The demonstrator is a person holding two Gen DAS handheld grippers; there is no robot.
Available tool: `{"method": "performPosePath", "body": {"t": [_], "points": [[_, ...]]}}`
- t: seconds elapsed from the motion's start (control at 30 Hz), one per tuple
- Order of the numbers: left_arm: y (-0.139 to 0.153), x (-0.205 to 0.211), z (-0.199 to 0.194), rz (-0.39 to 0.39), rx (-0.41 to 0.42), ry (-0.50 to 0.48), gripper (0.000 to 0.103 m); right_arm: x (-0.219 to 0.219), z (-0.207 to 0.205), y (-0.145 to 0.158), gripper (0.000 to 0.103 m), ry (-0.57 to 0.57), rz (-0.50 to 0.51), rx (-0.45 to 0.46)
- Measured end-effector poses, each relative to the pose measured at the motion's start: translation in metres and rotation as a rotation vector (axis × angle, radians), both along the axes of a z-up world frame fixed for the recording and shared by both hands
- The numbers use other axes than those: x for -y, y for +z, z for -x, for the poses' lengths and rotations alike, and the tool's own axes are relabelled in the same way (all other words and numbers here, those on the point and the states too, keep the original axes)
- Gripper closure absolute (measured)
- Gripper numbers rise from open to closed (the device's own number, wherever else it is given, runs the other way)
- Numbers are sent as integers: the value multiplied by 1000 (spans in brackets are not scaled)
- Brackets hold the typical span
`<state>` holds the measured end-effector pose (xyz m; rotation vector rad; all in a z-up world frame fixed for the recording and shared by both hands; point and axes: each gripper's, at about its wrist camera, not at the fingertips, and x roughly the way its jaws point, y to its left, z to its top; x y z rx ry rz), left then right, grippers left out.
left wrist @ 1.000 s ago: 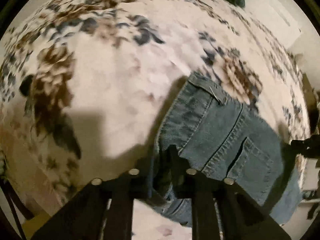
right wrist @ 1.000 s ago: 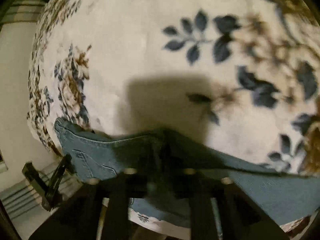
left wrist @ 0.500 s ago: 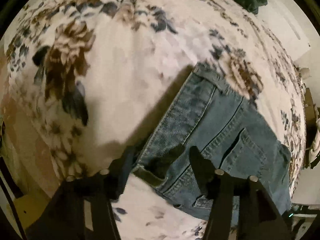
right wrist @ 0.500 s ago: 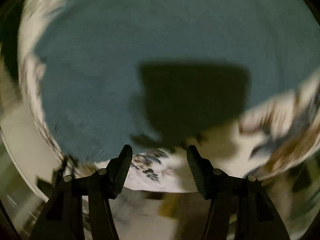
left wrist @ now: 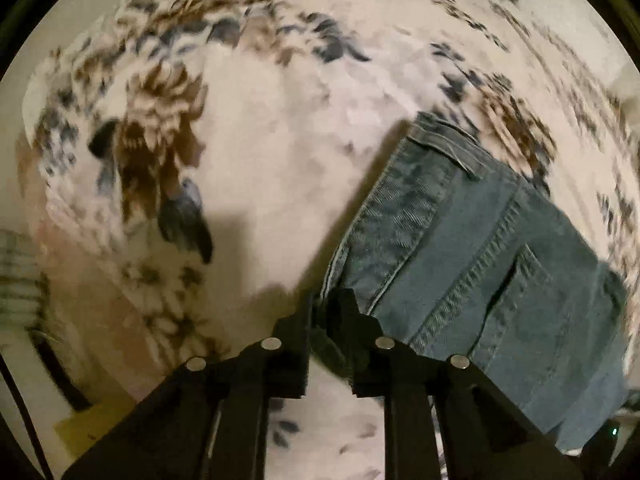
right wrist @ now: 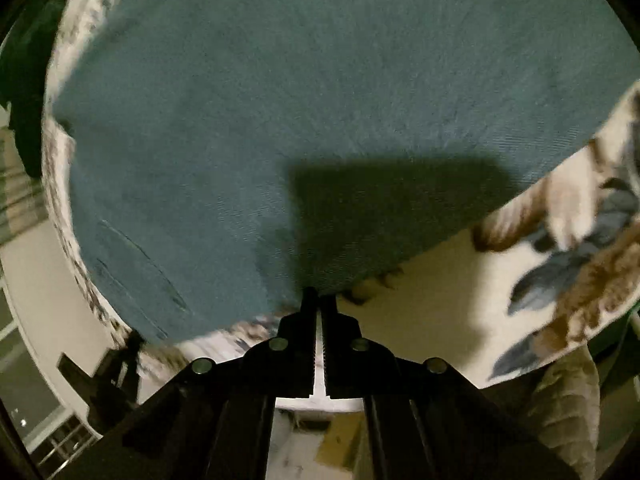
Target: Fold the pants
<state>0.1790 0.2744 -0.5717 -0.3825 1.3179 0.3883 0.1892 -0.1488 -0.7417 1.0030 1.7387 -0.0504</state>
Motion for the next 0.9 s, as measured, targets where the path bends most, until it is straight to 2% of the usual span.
{"method": "performPosePath", "body": {"t": [0.07, 0.1, 0.13, 0.17, 0.2, 0.27, 0.4, 0.5, 0.57, 0.63, 0.7, 0.77, 0.8, 0.83, 0.87, 0.9], "points": [[14, 19, -2, -11, -2, -35, 75, 9, -1, 3, 90, 0, -52, 47], [24, 36, -3, -7, 15, -69, 71, 19, 1, 15, 66, 15, -25, 105], [31, 52, -4, -14, 20, -98, 49, 29, 5, 24, 34, 13, -6, 152], [35, 67, -5, -18, 23, -126, 14, 48, 11, 37, 20, -13, 20, 210], [40, 93, -7, -20, 24, -171, 2, 68, 19, 47, 13, -49, 50, 253], [41, 133, -11, 10, 20, -239, 0, 113, 35, 59, 13, -128, 112, 281], [27, 246, -23, 126, -30, -392, 0, 245, 80, 66, 13, -425, 222, 357], [21, 324, -29, 159, -29, -484, 0, 339, 110, 62, 13, -618, 290, 447], [15, 365, -31, 190, -33, -549, 0, 387, 121, 50, 13, -690, 314, 452], [3, 410, -30, 243, -64, -630, 0, 426, 129, 31, 14, -758, 293, 443], [-9, 448, -25, 241, -98, -711, 0, 451, 132, 8, 16, -800, 232, 453], [-19, 474, -21, 216, -128, -771, 0, 462, 132, 6, 16, -815, 196, 508], [-25, 486, -22, 200, -141, -795, 0, 464, 129, 8, 24, -810, 151, 559], [-29, 493, -21, 188, -150, -810, 0, 467, 124, 10, 37, -802, 105, 595], [-34, 499, -22, 173, -162, -818, 0, 469, 122, 14, 38, -795, 56, 642], [-39, 502, -23, 166, -175, -816, 0, 470, 122, 17, 38, -778, 55, 663]]}}
